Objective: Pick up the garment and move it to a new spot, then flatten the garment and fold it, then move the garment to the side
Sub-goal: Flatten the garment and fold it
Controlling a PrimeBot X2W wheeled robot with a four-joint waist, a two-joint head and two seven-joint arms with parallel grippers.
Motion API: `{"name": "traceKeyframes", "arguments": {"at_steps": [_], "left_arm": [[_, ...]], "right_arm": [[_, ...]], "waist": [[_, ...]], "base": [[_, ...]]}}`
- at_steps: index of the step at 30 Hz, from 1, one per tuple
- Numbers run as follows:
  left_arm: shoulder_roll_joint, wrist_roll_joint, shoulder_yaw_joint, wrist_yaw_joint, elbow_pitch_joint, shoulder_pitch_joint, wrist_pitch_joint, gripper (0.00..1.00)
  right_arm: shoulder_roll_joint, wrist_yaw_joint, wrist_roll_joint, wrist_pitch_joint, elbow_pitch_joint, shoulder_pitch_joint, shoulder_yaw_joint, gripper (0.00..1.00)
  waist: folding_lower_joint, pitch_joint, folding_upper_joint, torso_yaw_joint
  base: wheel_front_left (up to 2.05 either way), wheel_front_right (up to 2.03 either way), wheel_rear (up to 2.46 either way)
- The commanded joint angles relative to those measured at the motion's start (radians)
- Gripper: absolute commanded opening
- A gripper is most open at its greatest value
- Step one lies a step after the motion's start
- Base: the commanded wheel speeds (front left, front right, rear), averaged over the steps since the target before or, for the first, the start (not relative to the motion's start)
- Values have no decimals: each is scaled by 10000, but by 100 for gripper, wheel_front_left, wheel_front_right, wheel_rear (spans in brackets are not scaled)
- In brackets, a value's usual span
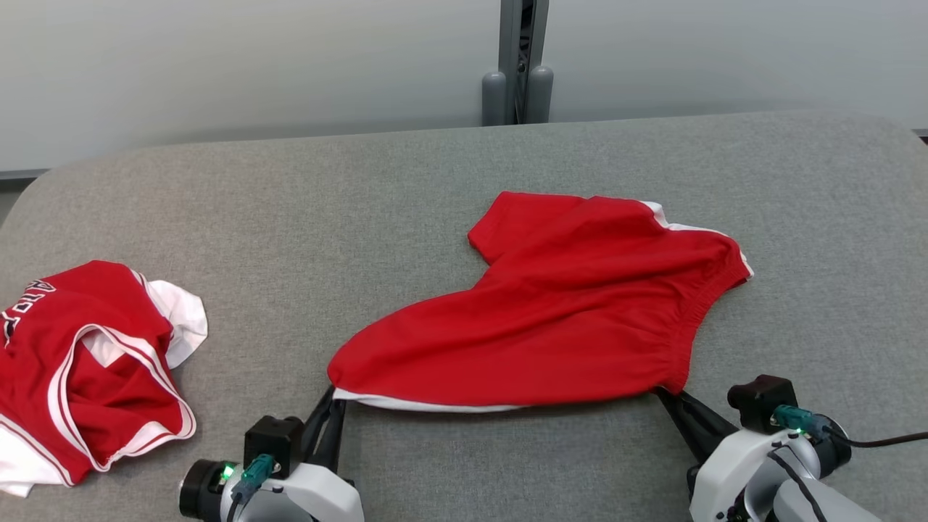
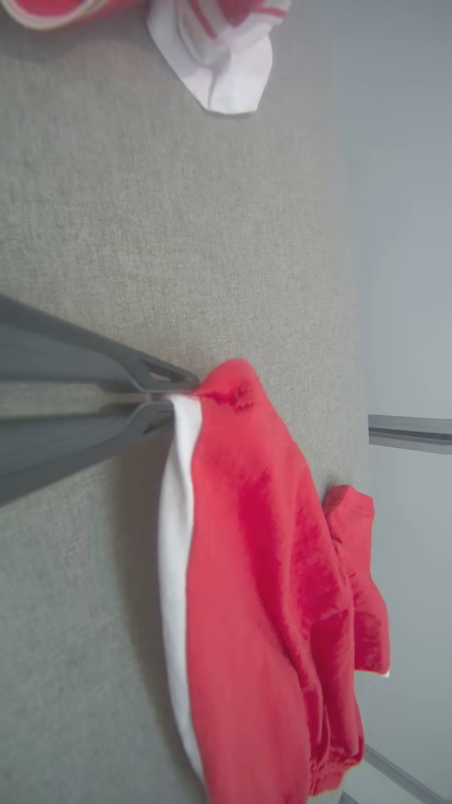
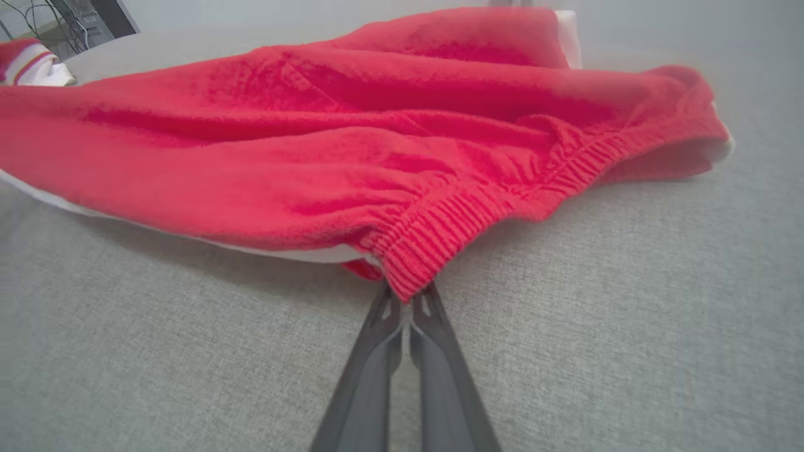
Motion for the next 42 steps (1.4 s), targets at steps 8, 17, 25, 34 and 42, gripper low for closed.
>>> {"name": "traceKeyframes", "arguments": {"at_steps": [8,17,25,34,42], "left_arm": [[65,764,602,558,-1021,120,-16,0],[79,1114,1270,840,-2003,-375,-16,0],[81,989,1806,898,-2282,-1147,-16,0],[380,1023,2114,614,-1689,-2830,-16,0],[878,824,2208,286,-631,-4785,438,0]], "right_arm": [[-526,2,1149,652,-1068,-704,597,0],[-2020,2,3589,2782,-3750,-2197,1190,0],[-2654,2,5830,4359,-4880,-3404,900,0],[-2094,2,7614,6153,-4307,-5404,600,0],[-1192,4,7782,6834,-2884,-7229,632,0]], "waist": [[0,-456,0,-263],[0,-838,0,-543],[0,-1025,0,-645],[0,-1337,0,-704],[0,-1563,0,-593]], "base": [[0,0,0],[0,0,0],[0,0,0],[0,0,0],[0,0,0]]}}
